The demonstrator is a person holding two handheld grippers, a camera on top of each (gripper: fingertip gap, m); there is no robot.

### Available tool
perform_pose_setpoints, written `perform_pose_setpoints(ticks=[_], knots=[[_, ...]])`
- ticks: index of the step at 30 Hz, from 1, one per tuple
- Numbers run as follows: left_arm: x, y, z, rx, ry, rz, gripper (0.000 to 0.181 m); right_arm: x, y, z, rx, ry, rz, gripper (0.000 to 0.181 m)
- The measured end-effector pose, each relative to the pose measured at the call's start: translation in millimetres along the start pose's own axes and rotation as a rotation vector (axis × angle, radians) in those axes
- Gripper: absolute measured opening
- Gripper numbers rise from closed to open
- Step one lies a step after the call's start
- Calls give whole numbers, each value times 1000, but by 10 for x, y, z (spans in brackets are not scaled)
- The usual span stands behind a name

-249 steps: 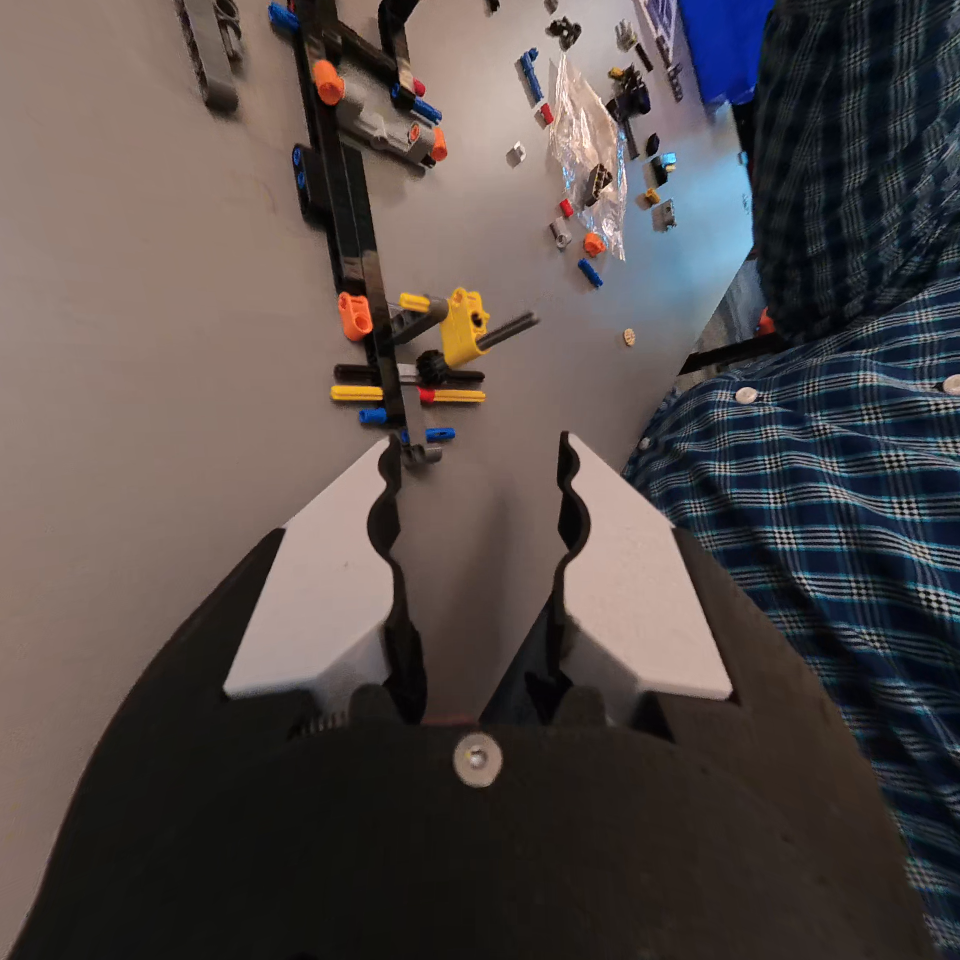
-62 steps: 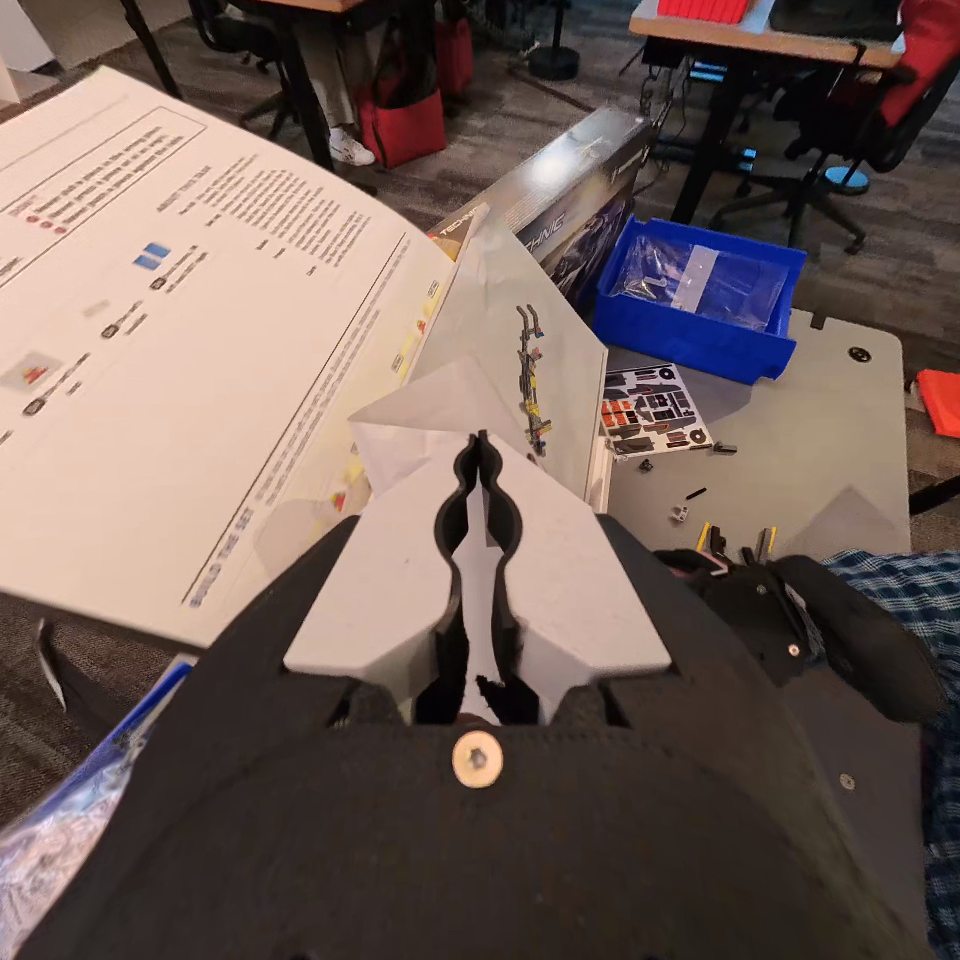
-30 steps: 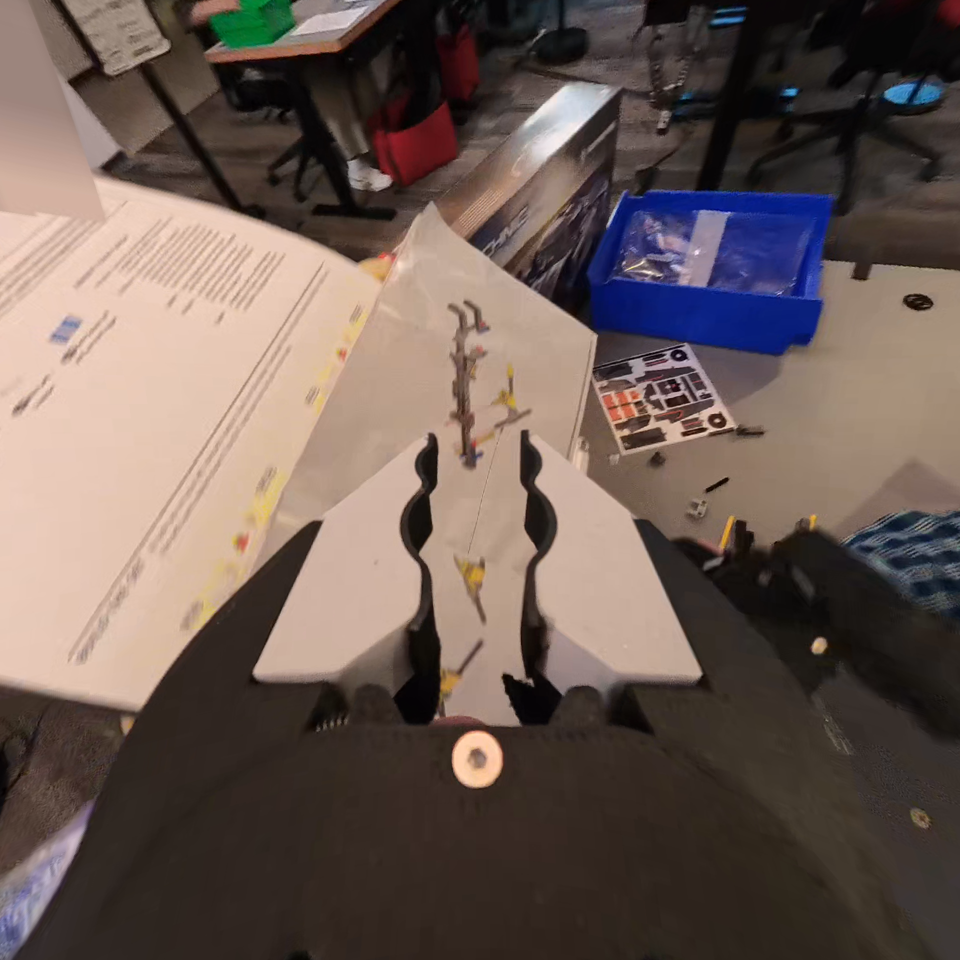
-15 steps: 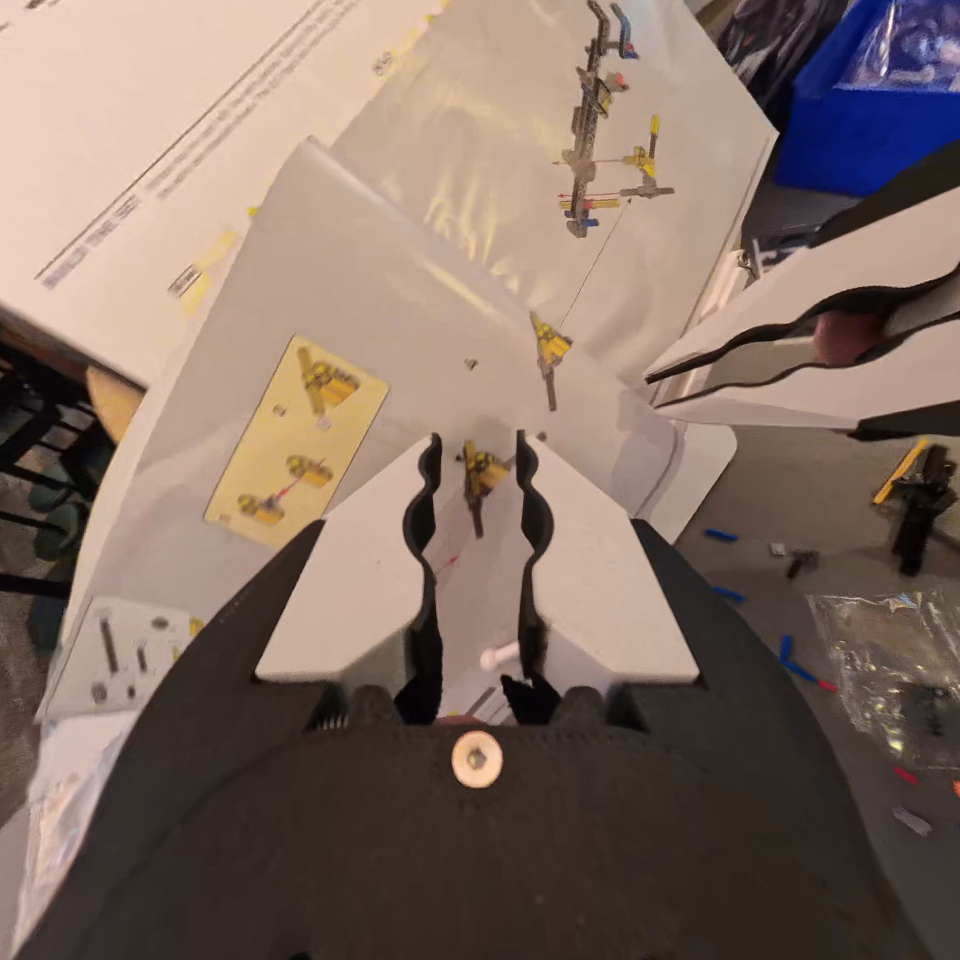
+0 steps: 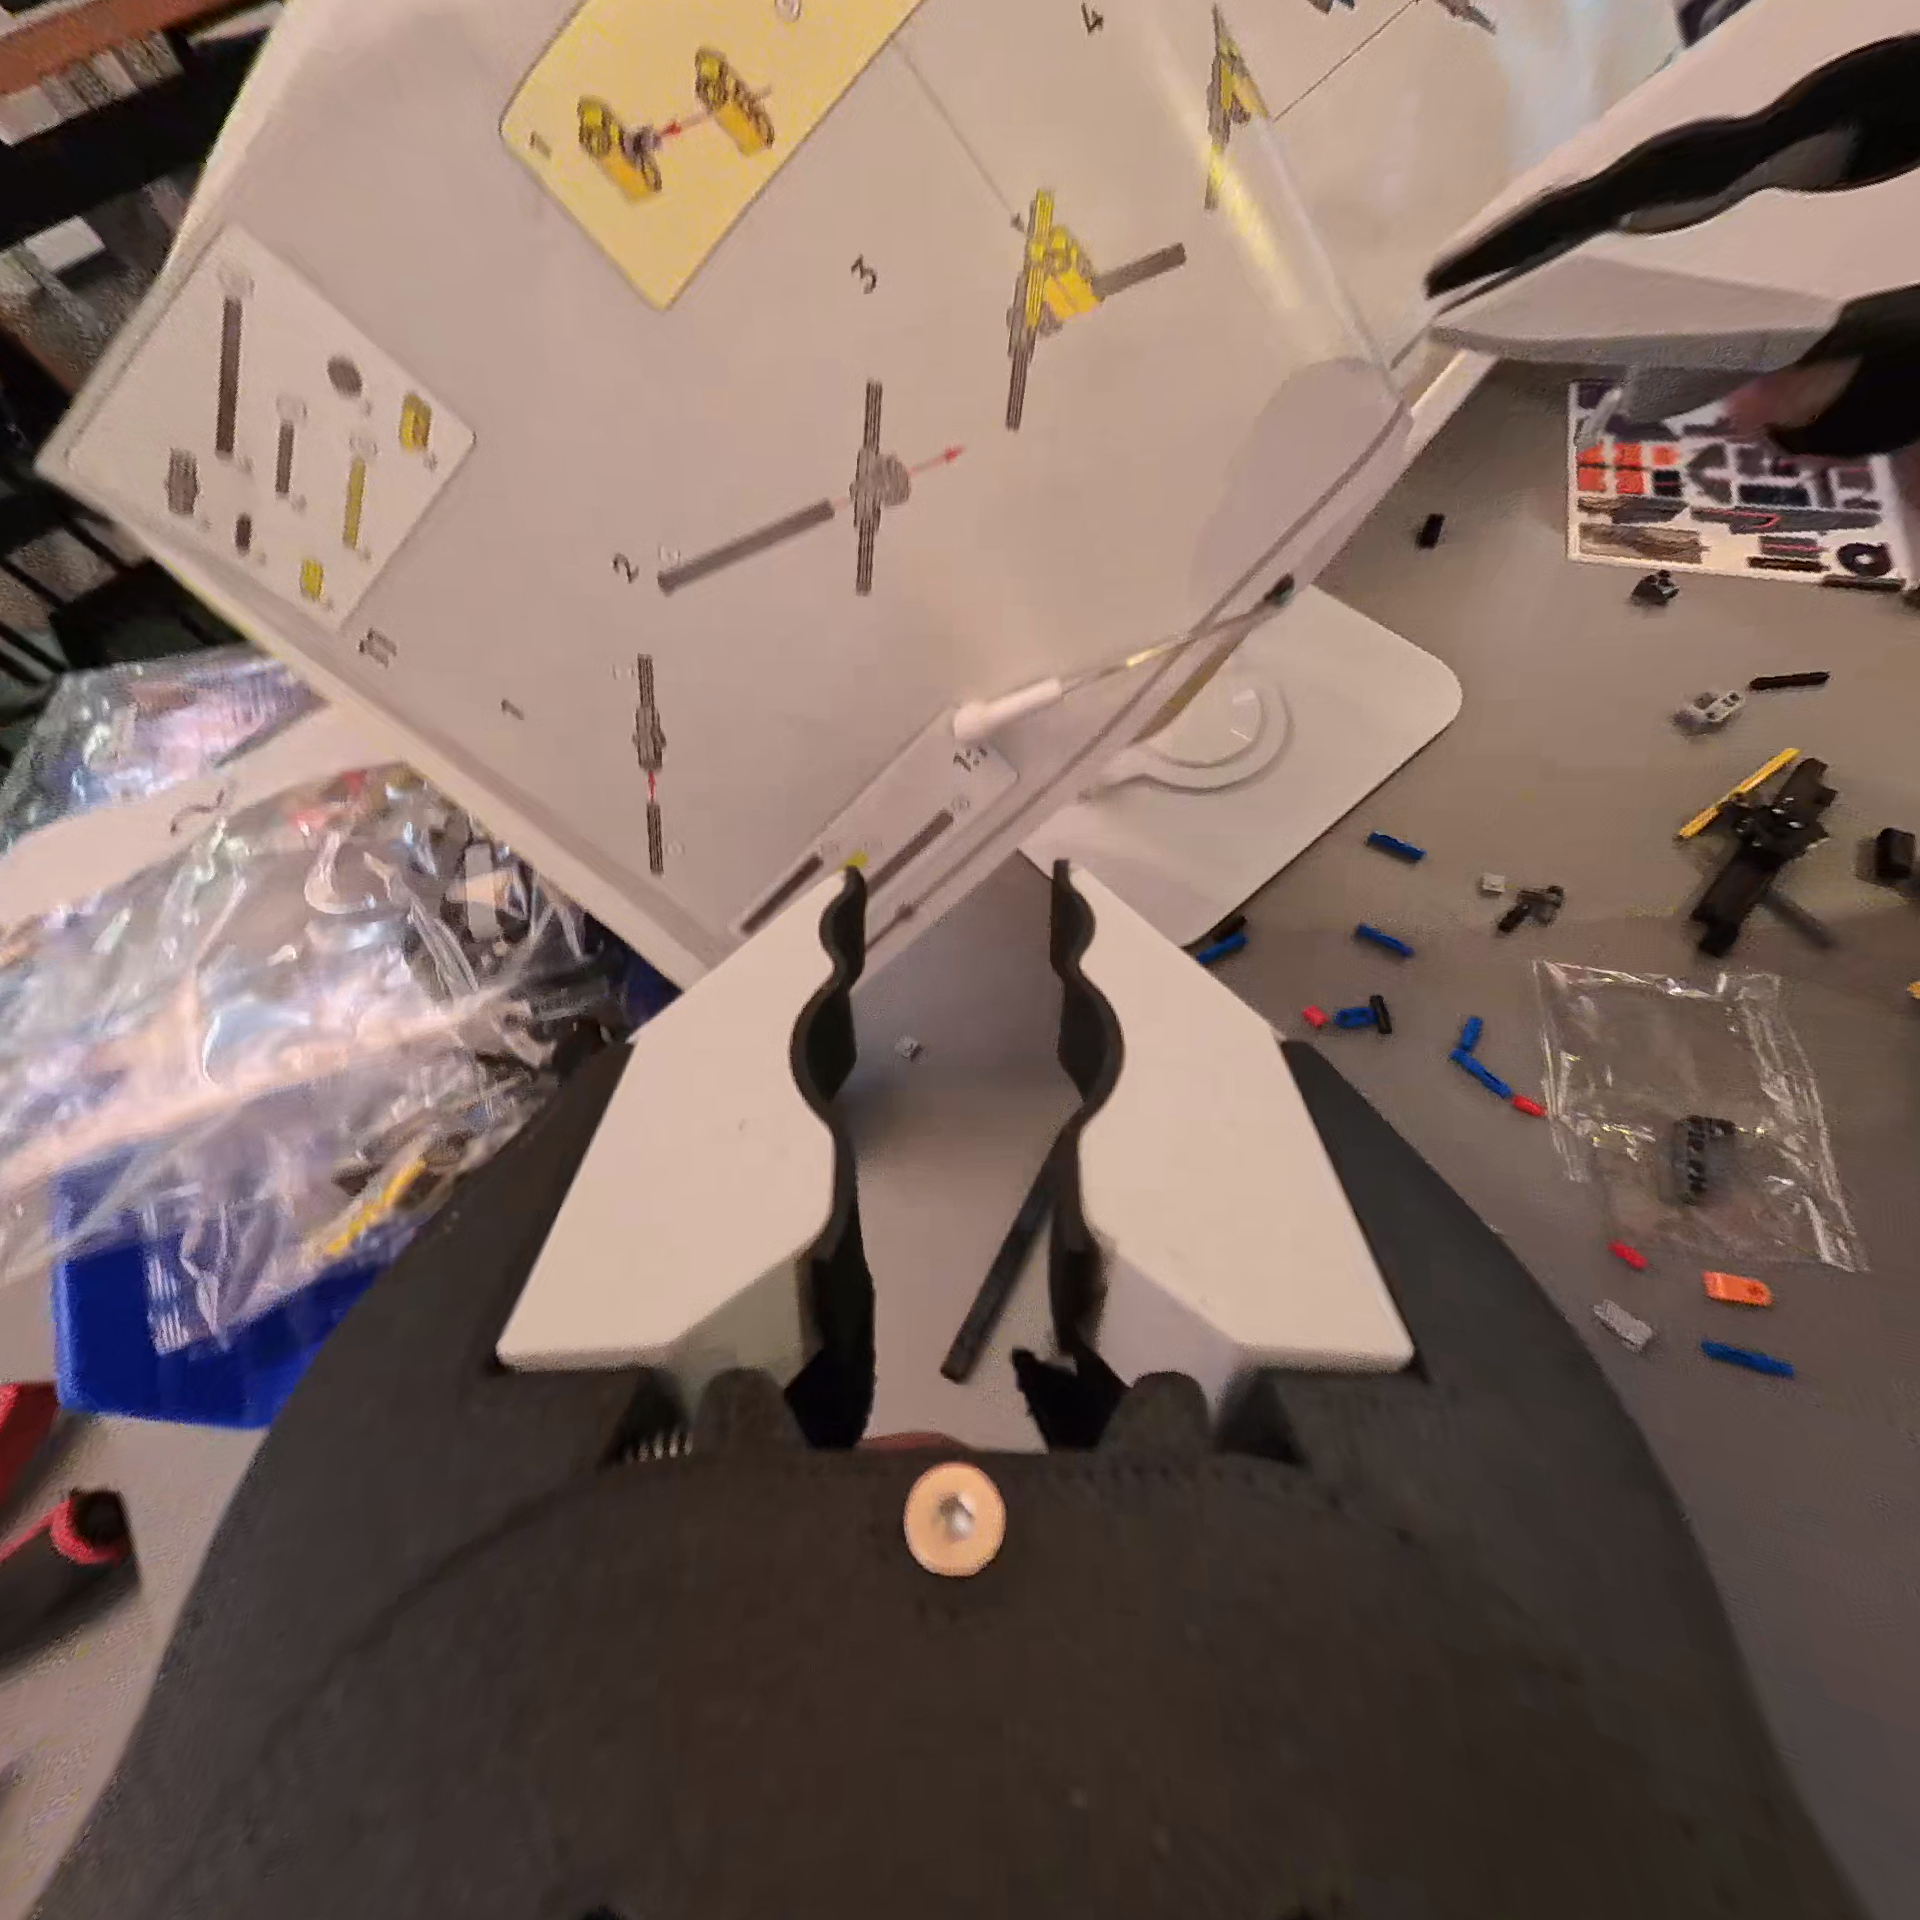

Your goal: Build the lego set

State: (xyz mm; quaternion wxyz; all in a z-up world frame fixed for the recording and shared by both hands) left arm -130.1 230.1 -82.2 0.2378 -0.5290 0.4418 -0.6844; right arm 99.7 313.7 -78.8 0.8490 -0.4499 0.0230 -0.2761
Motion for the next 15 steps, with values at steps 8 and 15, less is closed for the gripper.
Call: perform_pose_setpoints(ticks=[8,15], knots=[[433,580,-72,102,33,-19,38,300,-158,-283,-8,-111,-2,17],[715,1259,18,166,69,-106,71,494,-166,-659,-47,-215,-45,25]])
Point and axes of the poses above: each gripper's, where its closed fingertips meet, x back along the fingers, y out of its underside, z = x × y across the jaws, the point moved 8 cm from there along x, back along the fingers, and after that the axes turned 11 degrees about x, right-handed, at the moved point
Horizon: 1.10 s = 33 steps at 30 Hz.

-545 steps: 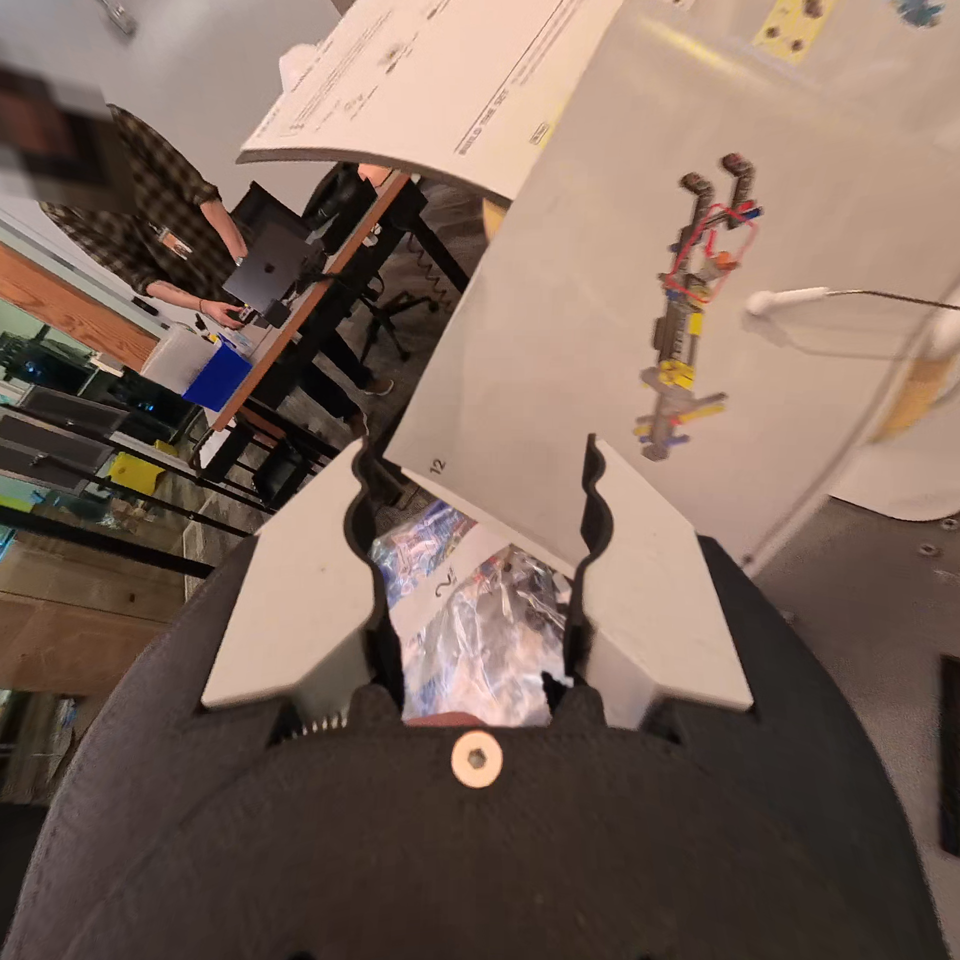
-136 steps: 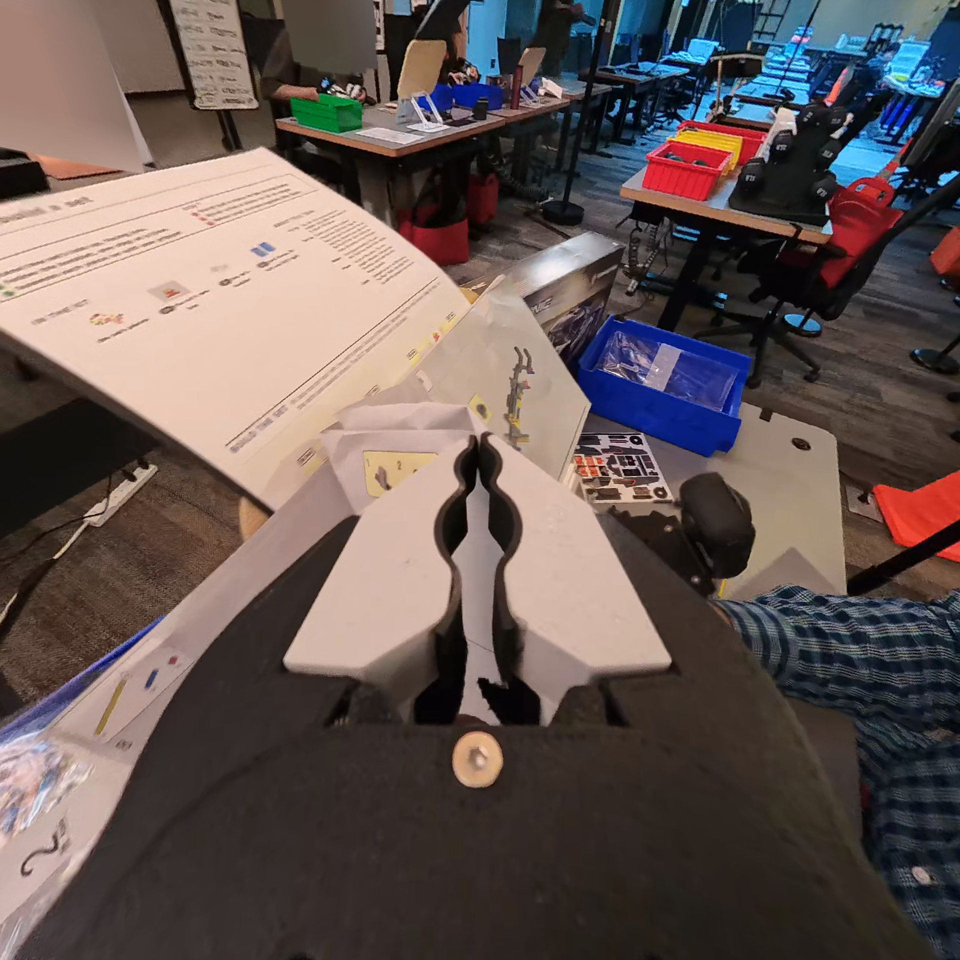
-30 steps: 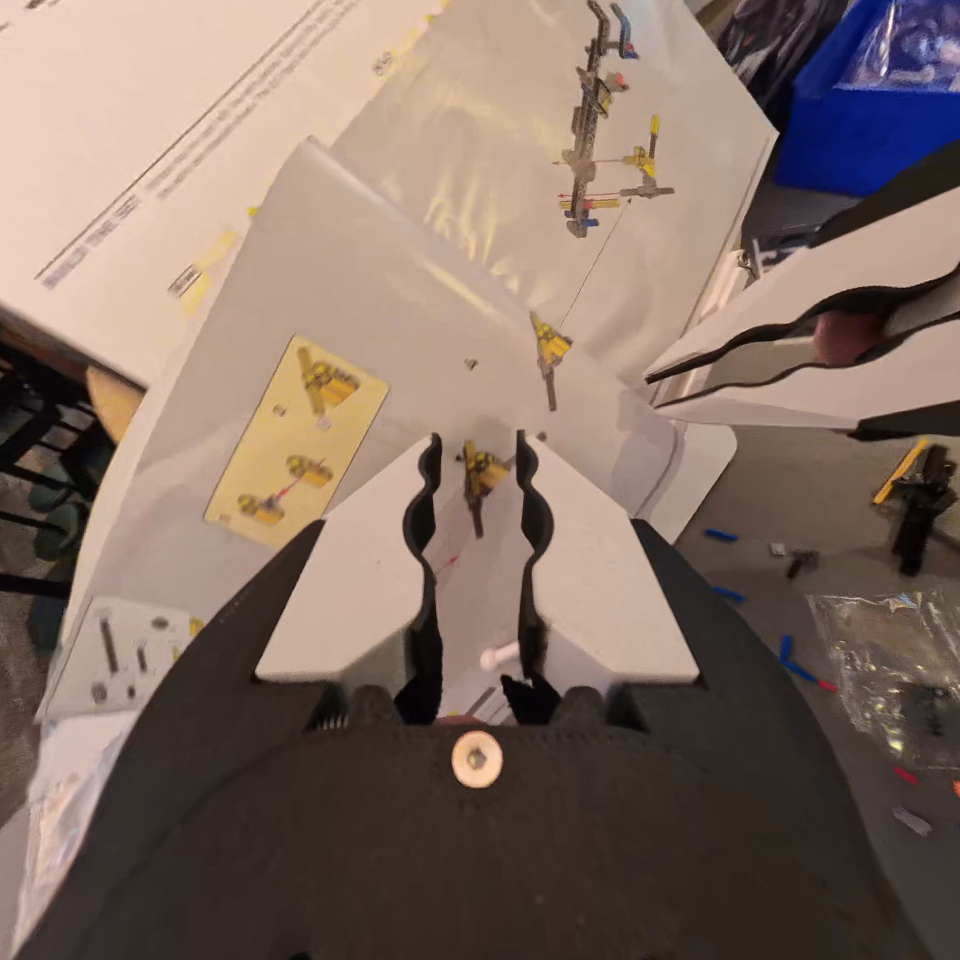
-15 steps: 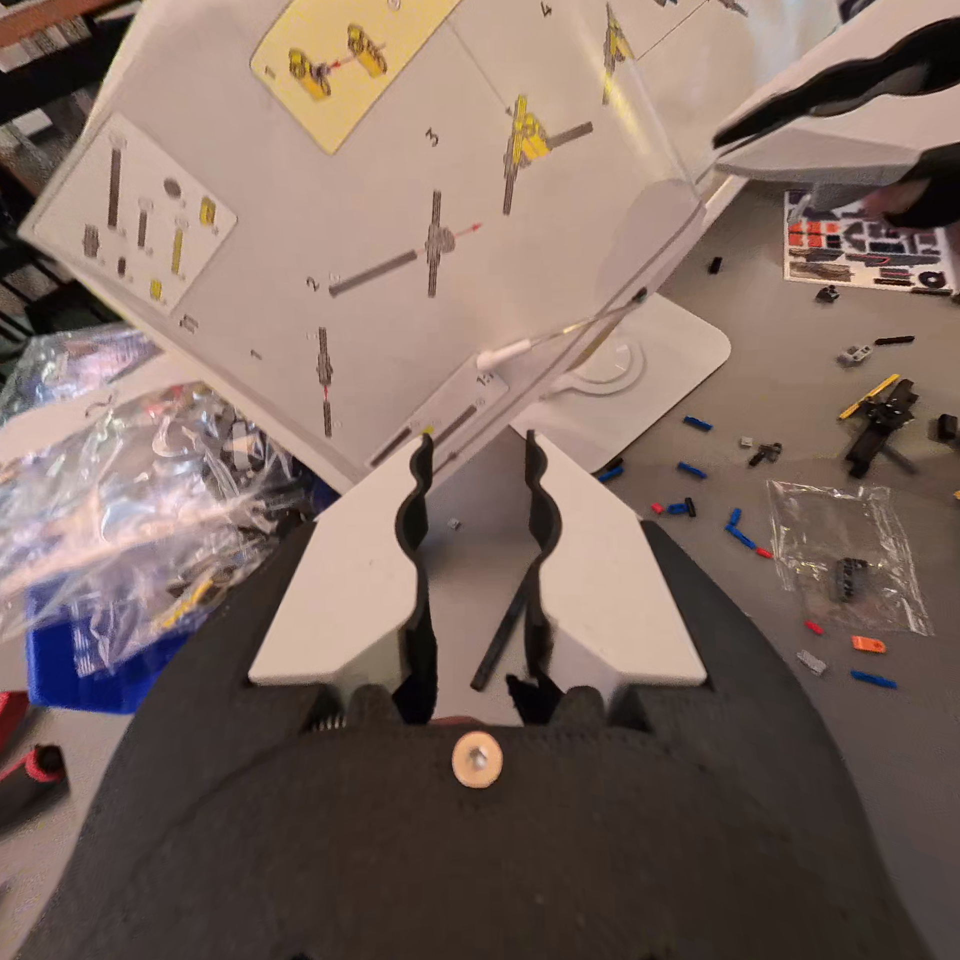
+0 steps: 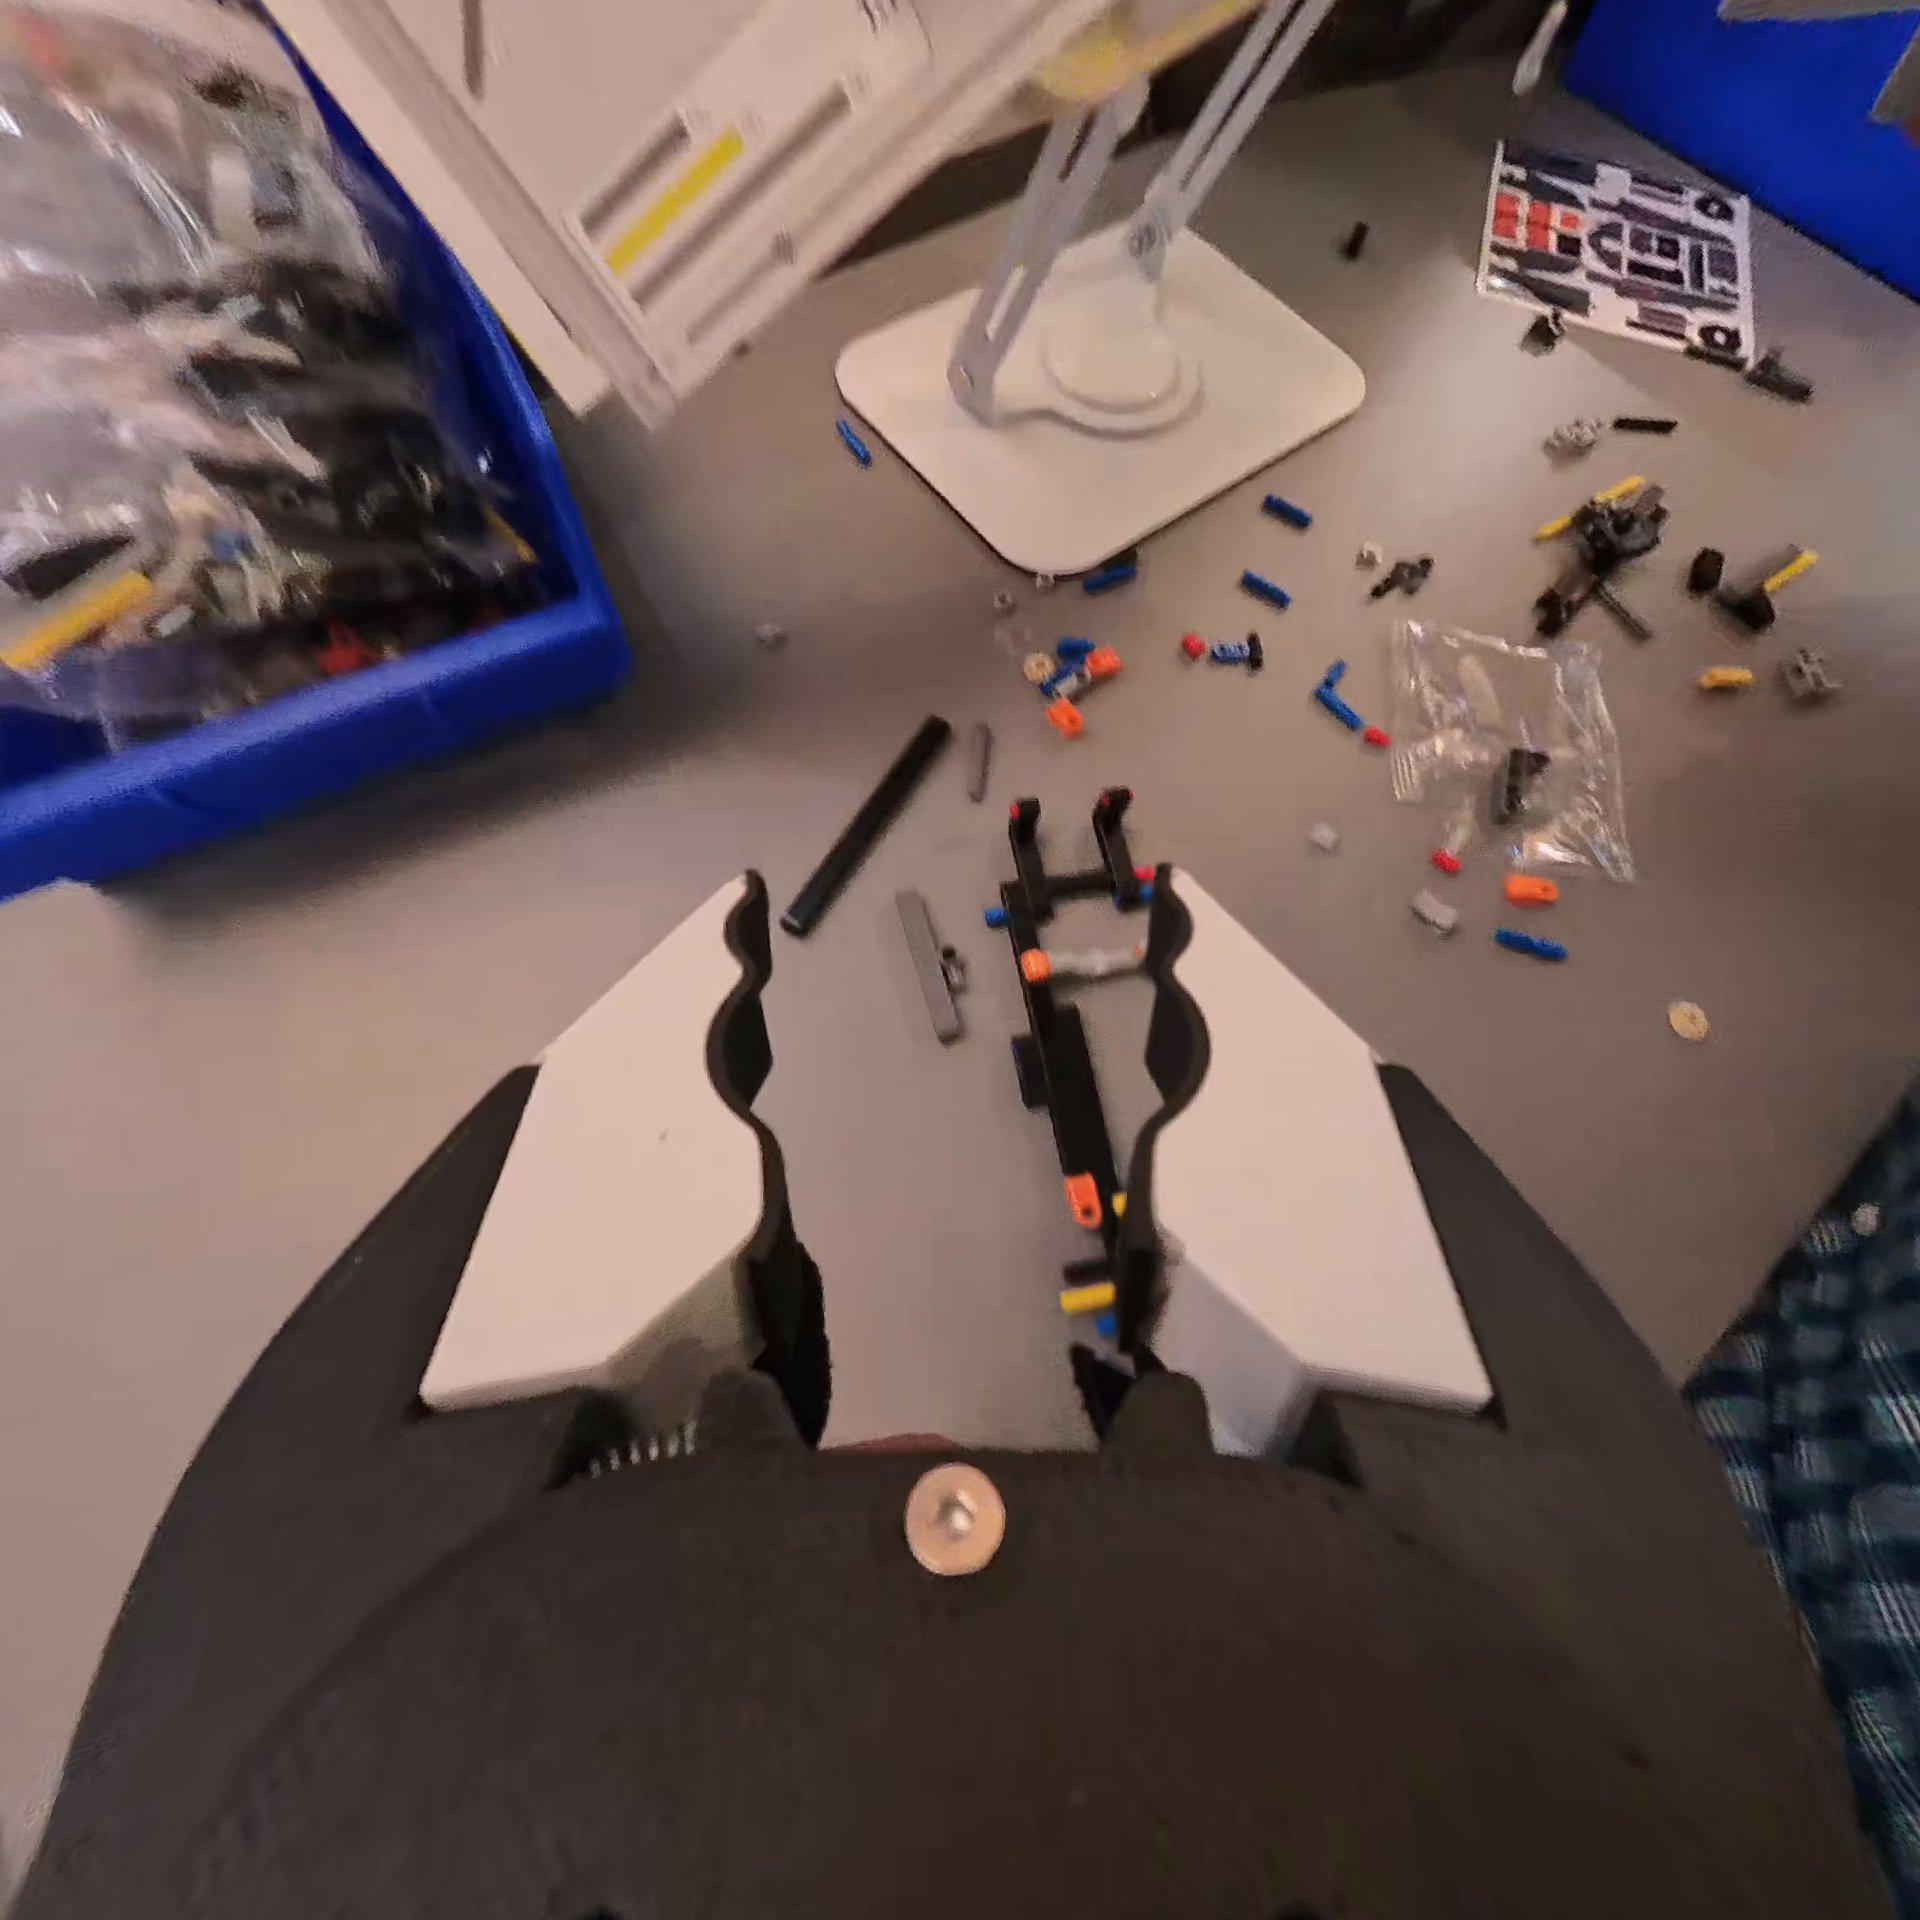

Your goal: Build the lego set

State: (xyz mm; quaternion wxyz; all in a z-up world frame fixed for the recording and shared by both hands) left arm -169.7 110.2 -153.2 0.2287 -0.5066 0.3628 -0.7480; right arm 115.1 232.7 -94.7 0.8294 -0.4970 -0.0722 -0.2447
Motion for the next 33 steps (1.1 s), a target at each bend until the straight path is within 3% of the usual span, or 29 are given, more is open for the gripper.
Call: perform_pose_setpoints(ticks=[7,14,26,33], knots=[[64,684,130,5,25,-151,72,-12,39,-479,-48,-134,-70,24],[65,1091,205,23,31,-210,69,95,117,-789,-141,-193,-112,26],[-29,1376,186,11,27,-323,55,296,336,-1258,-253,-202,-129,25],[-54,1389,181,15,11,-328,32,291,341,-1348,-233,-221,-120,25]])
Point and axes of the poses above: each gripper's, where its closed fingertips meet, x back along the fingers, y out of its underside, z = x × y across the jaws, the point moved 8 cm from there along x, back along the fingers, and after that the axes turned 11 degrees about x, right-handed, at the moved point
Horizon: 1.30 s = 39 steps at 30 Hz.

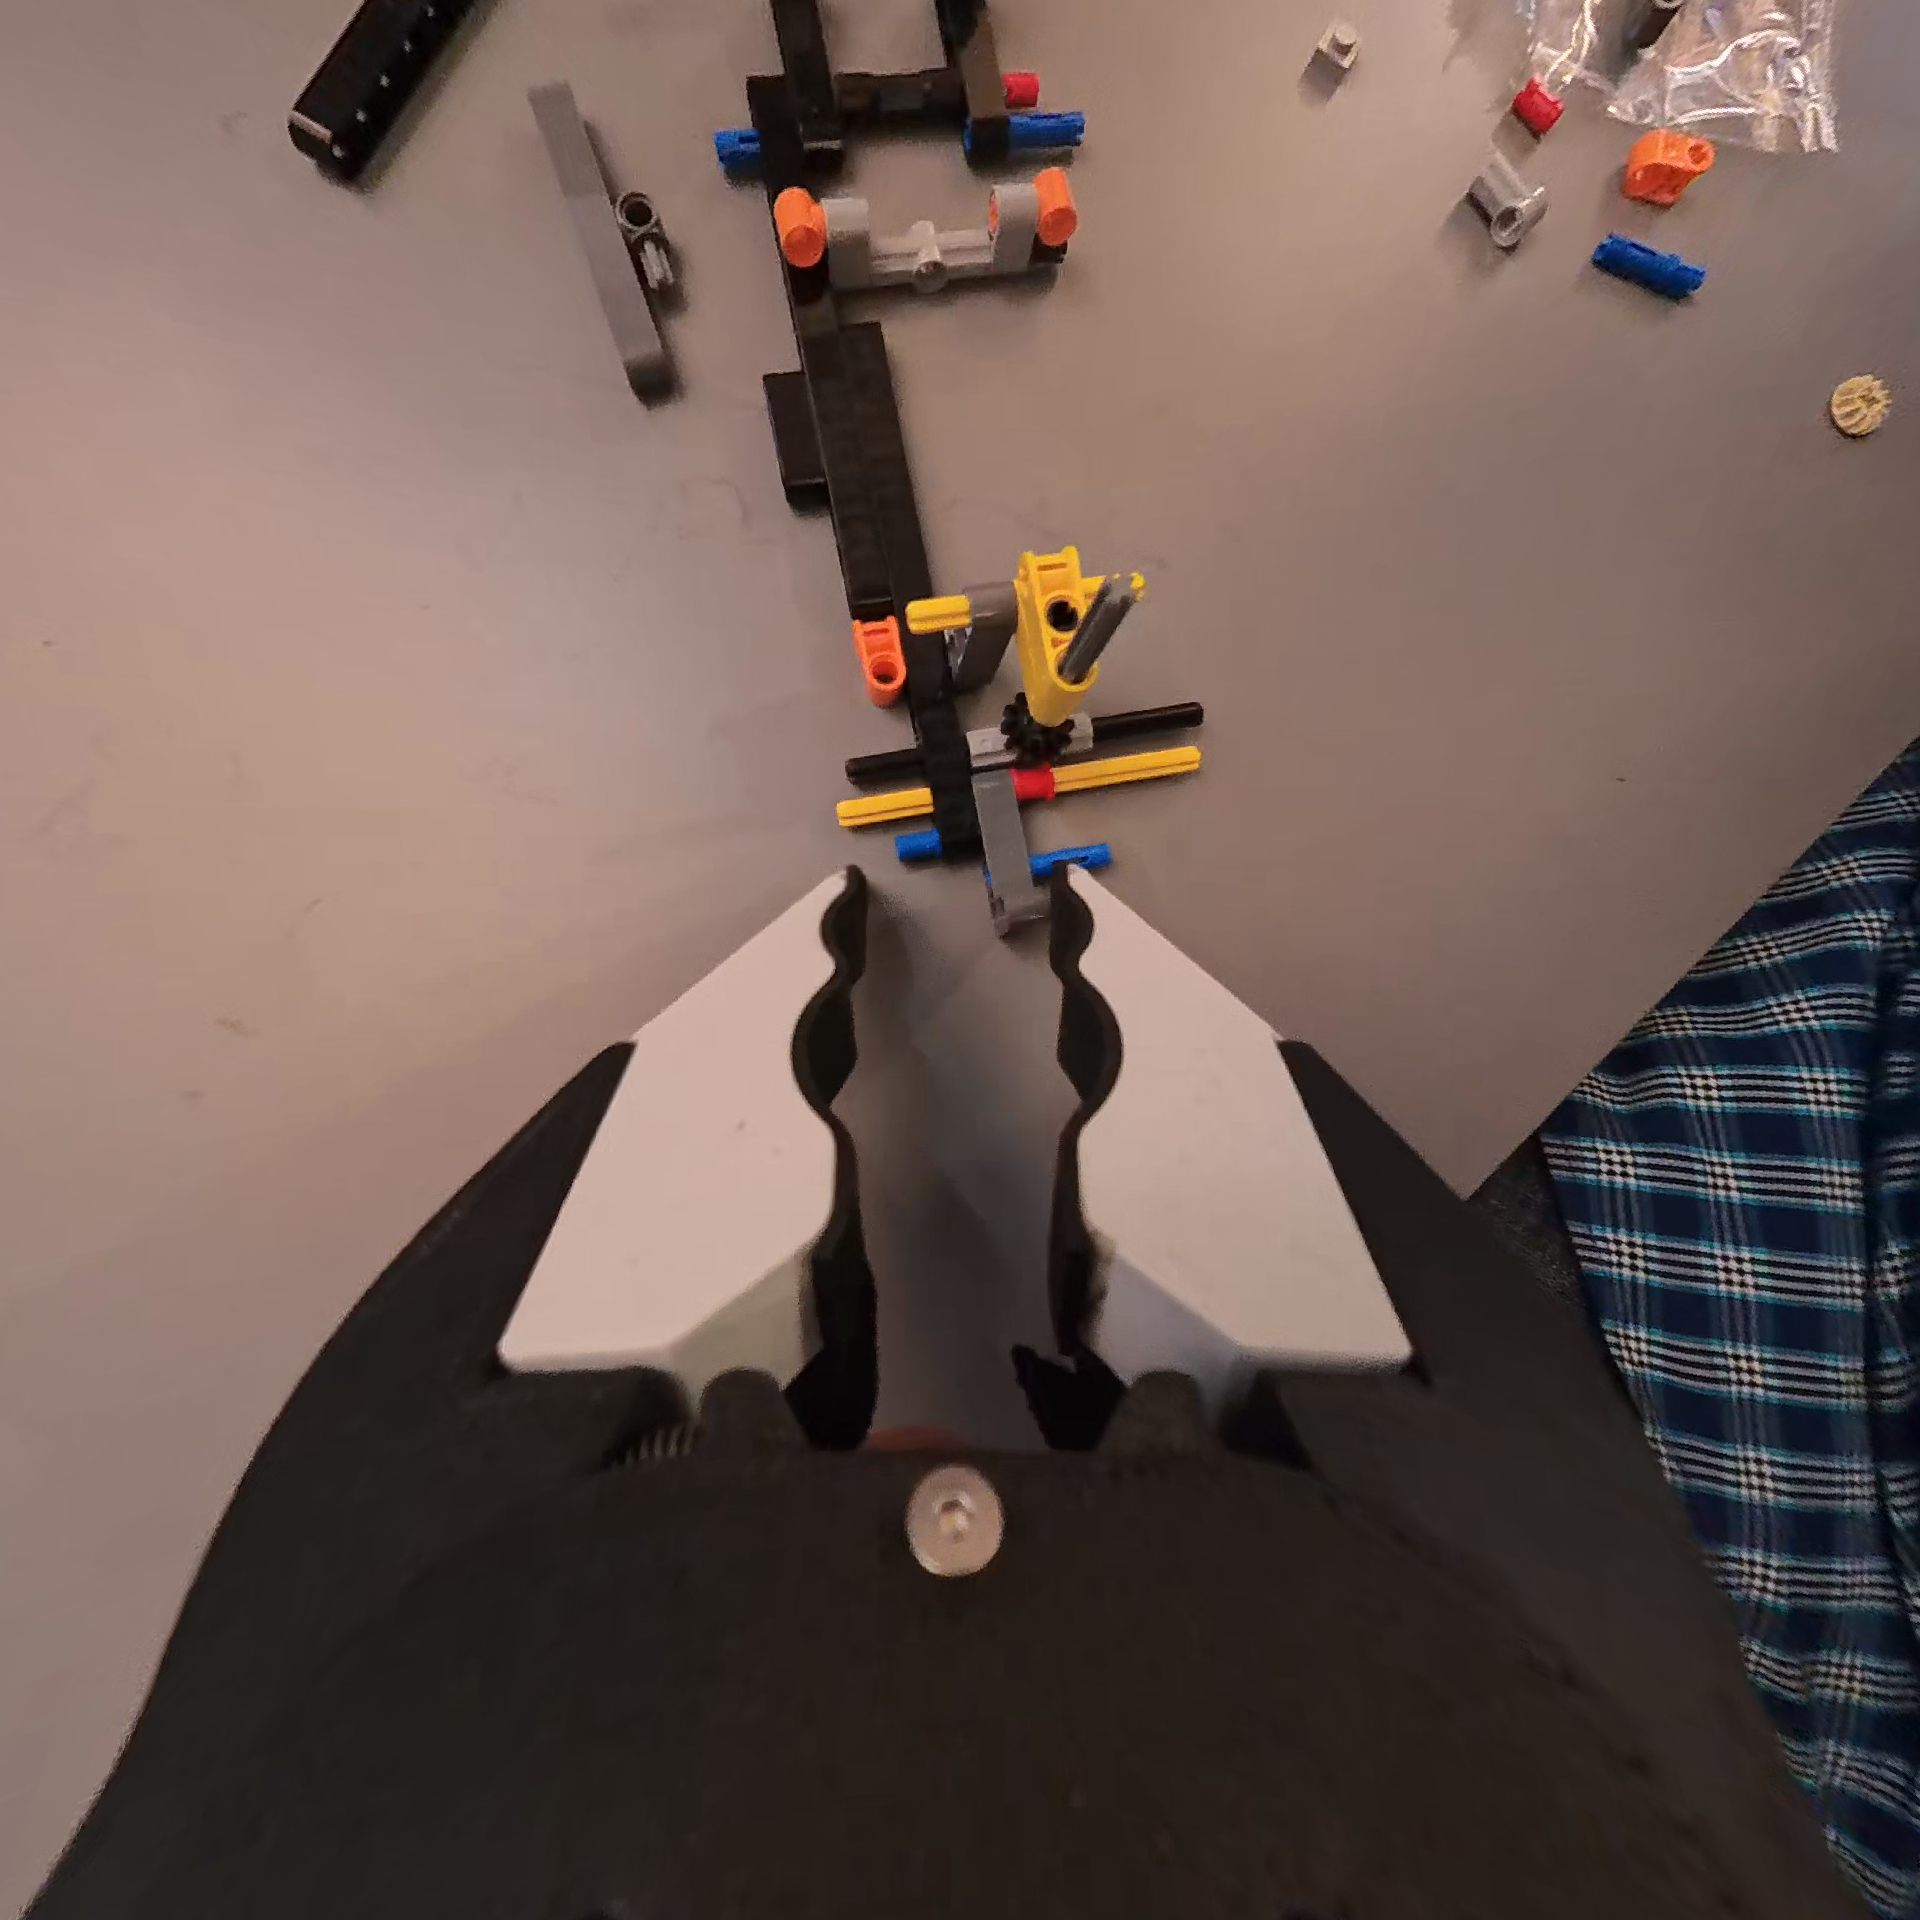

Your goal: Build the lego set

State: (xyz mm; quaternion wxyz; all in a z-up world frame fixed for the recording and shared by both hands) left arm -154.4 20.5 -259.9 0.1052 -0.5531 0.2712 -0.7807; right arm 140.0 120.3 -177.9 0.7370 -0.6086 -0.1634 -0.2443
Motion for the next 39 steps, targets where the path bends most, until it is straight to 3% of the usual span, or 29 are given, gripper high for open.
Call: perform_pose_setpoints(ticks=[5,12,26,39], knots=[[-12,-8,-11,-3,-13,10,18,-3,22,-34,11,-11,0,26],[7,0,-86,18,-40,29,18,23,41,-54,14,-13,7,26],[79,-93,-54,15,-14,111,47,36,52,-93,62,0,-8,28],[50,-98,-78,13,-31,111,51,70,45,-86,63,3,0,28]])
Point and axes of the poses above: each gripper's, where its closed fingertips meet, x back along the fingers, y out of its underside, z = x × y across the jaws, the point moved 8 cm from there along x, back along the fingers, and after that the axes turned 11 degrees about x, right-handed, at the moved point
